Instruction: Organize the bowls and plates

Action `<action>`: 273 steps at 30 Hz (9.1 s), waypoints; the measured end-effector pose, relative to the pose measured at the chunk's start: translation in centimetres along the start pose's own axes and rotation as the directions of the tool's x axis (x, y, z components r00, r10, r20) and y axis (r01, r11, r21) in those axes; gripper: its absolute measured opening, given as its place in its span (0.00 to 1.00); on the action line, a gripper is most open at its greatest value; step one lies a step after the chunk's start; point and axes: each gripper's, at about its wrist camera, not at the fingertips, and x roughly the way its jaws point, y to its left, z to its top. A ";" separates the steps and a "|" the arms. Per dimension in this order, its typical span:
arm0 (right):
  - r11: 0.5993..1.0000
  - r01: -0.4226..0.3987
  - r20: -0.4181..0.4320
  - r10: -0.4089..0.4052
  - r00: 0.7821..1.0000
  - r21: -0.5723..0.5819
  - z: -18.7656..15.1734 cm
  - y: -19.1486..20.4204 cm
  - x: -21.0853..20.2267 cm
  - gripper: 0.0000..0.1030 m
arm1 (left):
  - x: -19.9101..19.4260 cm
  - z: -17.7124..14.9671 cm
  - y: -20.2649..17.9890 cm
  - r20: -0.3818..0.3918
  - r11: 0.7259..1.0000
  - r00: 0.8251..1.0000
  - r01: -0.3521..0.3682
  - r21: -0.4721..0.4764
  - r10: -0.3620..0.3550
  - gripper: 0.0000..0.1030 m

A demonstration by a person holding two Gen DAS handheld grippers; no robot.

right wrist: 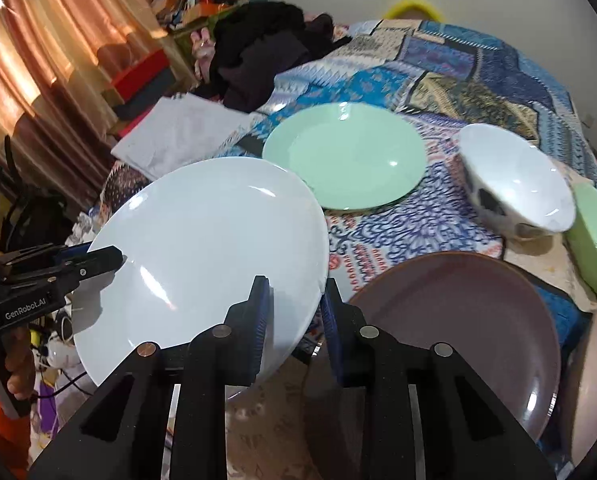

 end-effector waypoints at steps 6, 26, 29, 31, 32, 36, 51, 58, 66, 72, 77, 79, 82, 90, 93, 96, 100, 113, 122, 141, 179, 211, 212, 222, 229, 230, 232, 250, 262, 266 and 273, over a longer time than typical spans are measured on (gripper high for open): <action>0.999 0.022 0.050 -0.023 0.998 0.032 -0.6 -1.4 -2.6 0.23 | -1.2 0.7 -2.4 0.036 0.999 0.999 0.023 0.047 -0.025 0.29; 0.976 0.113 0.124 -0.138 0.983 0.188 -4.9 -7.5 -8.9 0.23 | -2.0 1.5 -12.3 0.051 0.966 0.991 0.107 0.236 -0.123 0.29; 0.970 0.124 0.117 -0.151 0.982 0.211 -5.6 -8.4 -9.1 0.23 | -1.5 1.4 -13.5 0.037 0.960 0.990 0.121 0.254 -0.134 0.29; 0.966 0.127 0.112 -0.155 0.982 0.224 -6.1 -8.9 -9.2 0.23 | -1.0 1.3 -14.1 0.022 0.956 0.990 0.131 0.264 -0.142 0.29; 0.964 0.129 0.108 -0.157 0.982 0.231 -6.3 -9.2 -9.2 0.23 | -0.7 1.3 -14.4 0.015 0.954 0.989 0.135 0.267 -0.144 0.29; 0.957 0.130 0.092 -0.159 0.983 0.260 -7.1 -10.4 -9.0 0.23 | 0.5 1.1 -15.4 -0.017 0.948 0.988 0.154 0.280 -0.155 0.29; 0.936 0.136 0.024 -0.151 0.988 0.324 -9.0 -12.6 -7.1 0.23 | 5.3 0.3 -16.9 -0.129 0.941 0.981 0.179 0.287 -0.148 0.29; 0.932 0.137 0.014 -0.150 0.989 0.336 -9.2 -13.1 -7.0 0.23 | 6.7 0.2 -17.3 -0.161 0.942 0.976 0.187 0.280 -0.146 0.29; 0.933 0.141 0.014 -0.154 0.988 0.332 -9.3 -13.3 -7.1 0.23 | 8.2 -0.1 -17.6 -0.202 0.943 0.971 0.185 0.278 -0.131 0.29; 0.932 0.153 0.010 -0.165 0.986 0.327 -9.2 -13.3 -7.0 0.23 | 8.5 -0.1 -17.6 -0.202 0.943 0.970 0.187 0.276 -0.133 0.29; 0.932 0.194 0.005 -0.205 0.979 0.307 -9.2 -13.1 -7.3 0.26 | 8.6 -0.1 -17.7 -0.203 0.942 0.970 0.189 0.277 -0.135 0.29; 0.934 0.187 0.010 -0.199 0.980 0.303 -9.2 -13.1 -7.6 0.26 | 8.4 -0.2 -17.8 -0.191 0.939 0.973 0.181 0.292 -0.128 0.29; 0.937 0.194 0.018 -0.208 0.978 0.289 -9.1 -12.8 -7.9 0.26 | 7.9 -0.4 -18.0 -0.174 0.932 0.977 0.173 0.318 -0.122 0.29; 0.939 0.195 0.068 -0.223 0.972 0.285 -7.6 -12.3 -9.1 0.26 | 5.6 0.2 -16.3 -0.112 0.946 0.986 0.148 0.288 -0.120 0.29; 0.946 0.178 0.091 -0.209 0.974 0.270 -6.3 -11.8 -9.2 0.27 | 4.3 1.0 -15.4 -0.068 0.953 0.992 0.124 0.276 -0.109 0.30; 0.957 0.164 0.109 -0.195 0.975 0.241 -4.6 -11.2 -8.9 0.28 | 3.0 1.8 -14.2 -0.014 0.961 0.996 0.092 0.262 -0.092 0.37; 0.971 0.165 0.142 -0.191 0.971 0.172 -2.1 -9.8 -8.3 0.29 | 1.7 3.6 -12.8 0.065 0.970 0.996 0.047 0.238 -0.064 0.50; 0.994 0.087 0.130 -0.096 0.987 0.071 4.5 -8.2 -2.4 0.46 | 2.2 10.0 -9.0 0.186 0.980 0.982 -0.056 0.192 0.019 0.76; 0.997 0.067 -0.029 -0.066 0.997 0.039 5.9 -7.9 4.4 0.46 | 9.3 13.1 -5.3 0.049 0.989 0.998 -0.040 0.145 0.033 0.82; 0.994 0.109 -0.144 -0.104 0.984 0.030 6.8 -7.5 8.9 0.30 | 17.2 14.8 -4.3 -0.067 0.981 0.997 -0.024 0.194 0.038 0.30; 1.000 0.004 -0.219 -0.007 0.976 -0.015 6.8 -4.4 11.1 0.26 | 10.4 7.9 0.7 -0.092 0.987 0.992 -0.075 0.139 0.088 0.22; 1.000 -0.004 -0.083 0.004 0.997 -0.008 6.3 -3.4 4.7 0.23 | 5.8 8.1 -1.4 -0.010 0.994 1.000 -0.008 0.113 0.009 0.26; 1.000 0.000 -0.068 -0.001 0.998 -0.009 6.2 -3.4 4.1 0.23 | 5.4 8.1 -1.6 -0.003 0.993 1.000 -0.008 0.116 0.008 0.26; 1.000 0.021 0.024 -0.021 0.999 0.003 4.8 -3.2 -1.2 0.23 | 1.4 7.4 -4.2 0.049 0.989 0.999 0.016 0.146 -0.024 0.26; 0.998 0.041 0.082 -0.044 0.996 0.036 3.1 -4.1 -4.7 0.23 | -0.8 6.3 -6.7 0.078 0.982 0.996 0.026 0.185 -0.042 0.26; 0.998 0.044 0.085 -0.048 0.995 0.042 2.8 -4.3 -5.0 0.23 | -1.1 6.2 -7.2 0.081 0.981 0.996 0.027 0.192 -0.044 0.26; 0.997 0.049 0.094 -0.055 0.994 0.063 2.1 -4.9 -5.7 0.23 | -1.4 5.9 -8.0 0.084 0.979 0.995 0.036 0.201 -0.054 0.26; 0.967 0.085 0.090 -0.110 0.990 0.242 -5.1 -10.0 -9.0 0.23 | -0.4 2.7 -15.6 0.022 0.943 0.990 0.123 0.308 -0.137 0.26; 0.943 0.083 0.054 -0.106 0.993 0.321 -8.0 -12.1 -8.2 0.23 | 2.7 1.3 -18.2 -0.064 0.929 0.989 0.149 0.337 -0.135 0.26; 0.938 0.079 0.042 -0.099 0.994 0.339 -8.6 -12.7 -7.6 0.23 | 3.8 1.0 -18.6 -0.092 0.930 0.988 0.151 0.336 -0.128 0.26; 0.934 0.080 0.033 -0.098 0.995 0.347 -8.9 -12.8 -7.2 0.23 | 5.5 0.9 -19.0 -0.124 0.930 0.986 0.144 0.338 -0.107 0.26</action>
